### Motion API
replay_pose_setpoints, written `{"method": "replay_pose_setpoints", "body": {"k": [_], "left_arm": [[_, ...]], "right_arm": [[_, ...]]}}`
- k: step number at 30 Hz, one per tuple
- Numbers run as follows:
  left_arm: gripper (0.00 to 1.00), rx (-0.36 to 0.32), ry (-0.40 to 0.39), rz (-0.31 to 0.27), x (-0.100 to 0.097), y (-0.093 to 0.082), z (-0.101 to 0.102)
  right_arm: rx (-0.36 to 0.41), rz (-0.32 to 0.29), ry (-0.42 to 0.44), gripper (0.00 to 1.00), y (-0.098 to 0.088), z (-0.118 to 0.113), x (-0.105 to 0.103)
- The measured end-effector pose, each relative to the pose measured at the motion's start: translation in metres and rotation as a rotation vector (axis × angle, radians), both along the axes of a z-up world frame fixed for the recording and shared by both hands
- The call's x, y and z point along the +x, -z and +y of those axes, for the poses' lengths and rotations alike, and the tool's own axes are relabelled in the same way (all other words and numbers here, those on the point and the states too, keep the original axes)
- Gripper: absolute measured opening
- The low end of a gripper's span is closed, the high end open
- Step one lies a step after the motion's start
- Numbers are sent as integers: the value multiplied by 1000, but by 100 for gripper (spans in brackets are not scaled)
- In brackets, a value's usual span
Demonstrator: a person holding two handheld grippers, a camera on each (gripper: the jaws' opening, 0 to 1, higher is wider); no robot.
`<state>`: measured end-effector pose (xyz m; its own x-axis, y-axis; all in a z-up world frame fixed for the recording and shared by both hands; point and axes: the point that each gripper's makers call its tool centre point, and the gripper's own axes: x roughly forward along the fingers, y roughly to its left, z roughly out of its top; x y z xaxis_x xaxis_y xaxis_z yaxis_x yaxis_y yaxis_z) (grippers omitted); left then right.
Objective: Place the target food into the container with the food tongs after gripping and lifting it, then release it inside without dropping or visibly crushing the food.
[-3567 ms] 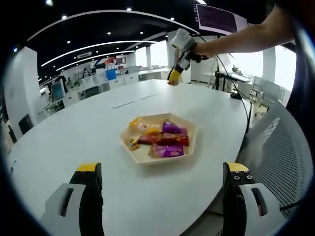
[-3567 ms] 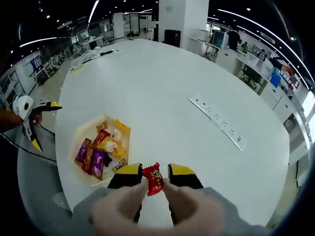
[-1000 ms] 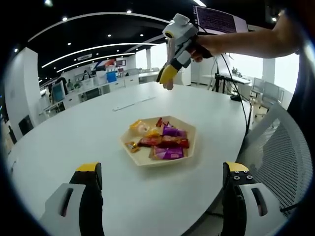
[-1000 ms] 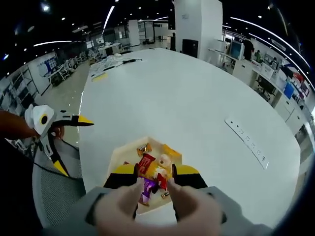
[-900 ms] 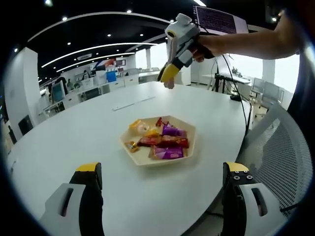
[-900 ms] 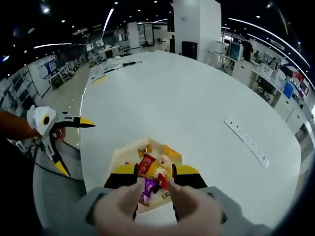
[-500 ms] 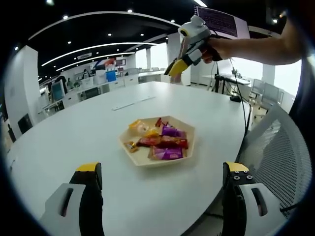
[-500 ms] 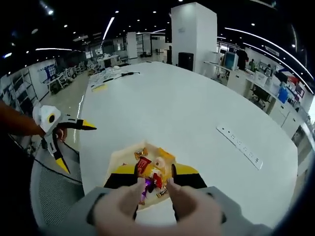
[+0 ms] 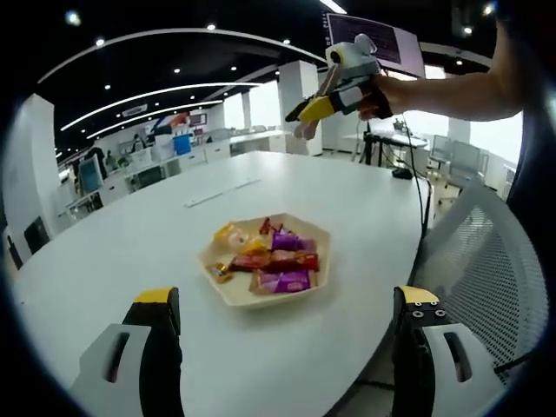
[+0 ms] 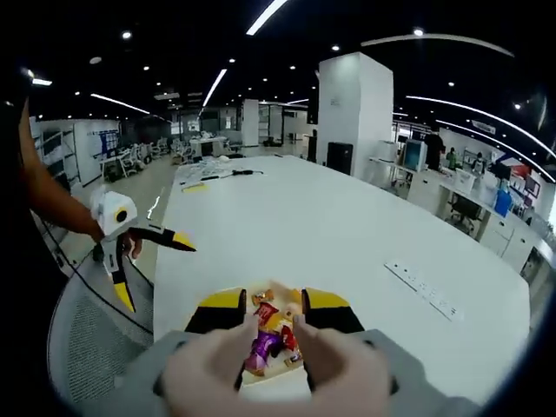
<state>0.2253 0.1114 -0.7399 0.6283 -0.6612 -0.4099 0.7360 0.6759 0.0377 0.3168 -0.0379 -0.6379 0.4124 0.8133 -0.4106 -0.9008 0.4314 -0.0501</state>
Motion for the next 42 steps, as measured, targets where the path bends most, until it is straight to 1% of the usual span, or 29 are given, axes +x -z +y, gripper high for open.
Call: {"method": "replay_pose_setpoints", "body": {"k": [1,5,7,9,10,12,14,15,17,18,19,20,23,24,25,28,30,31,34,37,39,40,41,42], "left_arm": [[99,-7,-5,2,1,-2,1],[99,-37,-17,-25,8,-23,2],[99,-79,-14,-48,14,-36,-1],[99,-113,-7,-42,21,-50,-4],[99,-120,1,-46,24,-55,-5],[99,-131,12,-82,31,-69,-9],[98,-169,43,-63,34,-81,-16],[97,-177,72,-54,34,-88,-22],[94,-163,110,-46,35,-95,-28],[94,-148,125,-47,39,-101,-33],[94,-144,144,-66,42,-107,-37],[94,-153,165,-92,46,-117,-43],[90,-177,205,-87,52,-129,-55],[89,-173,218,-90,54,-131,-59],[87,-148,246,-99,54,-130,-65],[79,-108,314,-82,49,-124,-82],[78,-45,365,-98,45,-115,-94],[77,-15,399,-91,41,-107,-100],[71,-23,425,-61,36,-101,-111],[63,-36,439,-47,35,-100,-117],[54,-54,459,13,27,-99,-120],[52,-60,466,9,26,-101,-121],[51,-70,478,-16,25,-104,-123],[50,-78,477,-15,25,-106,-123]], "right_arm": [[1,-1,1,24,1,-1,-3],[7,-7,-4,24,3,-4,-5],[45,1,-30,24,1,0,-10],[92,-11,-65,24,-6,6,-15],[105,-7,-67,24,-7,8,-16],[111,-20,-76,23,-9,12,-16],[122,-24,-102,23,-13,18,-21],[130,-23,-114,24,-14,21,-23],[132,-32,-132,24,-17,26,-27],[135,-29,-132,24,-18,27,-27],[149,-30,-139,24,-20,29,-28],[153,-30,-142,24,-21,30,-28],[163,-31,-153,24,-23,34,-31],[167,-30,-157,24,-23,35,-32],[169,-31,-163,24,-24,36,-33],[184,-41,-195,24,-28,40,-40],[200,-52,-224,24,-31,43,-46],[207,-51,-230,24,-32,44,-47],[207,-51,-242,23,-29,48,-51],[226,-49,-267,24,-30,53,-59],[245,-50,-284,24,-34,57,-66],[250,-49,-288,24,-34,58,-67],[258,-45,-302,24,-34,60,-71],[260,-44,-308,24,-34,61,-73]]}}
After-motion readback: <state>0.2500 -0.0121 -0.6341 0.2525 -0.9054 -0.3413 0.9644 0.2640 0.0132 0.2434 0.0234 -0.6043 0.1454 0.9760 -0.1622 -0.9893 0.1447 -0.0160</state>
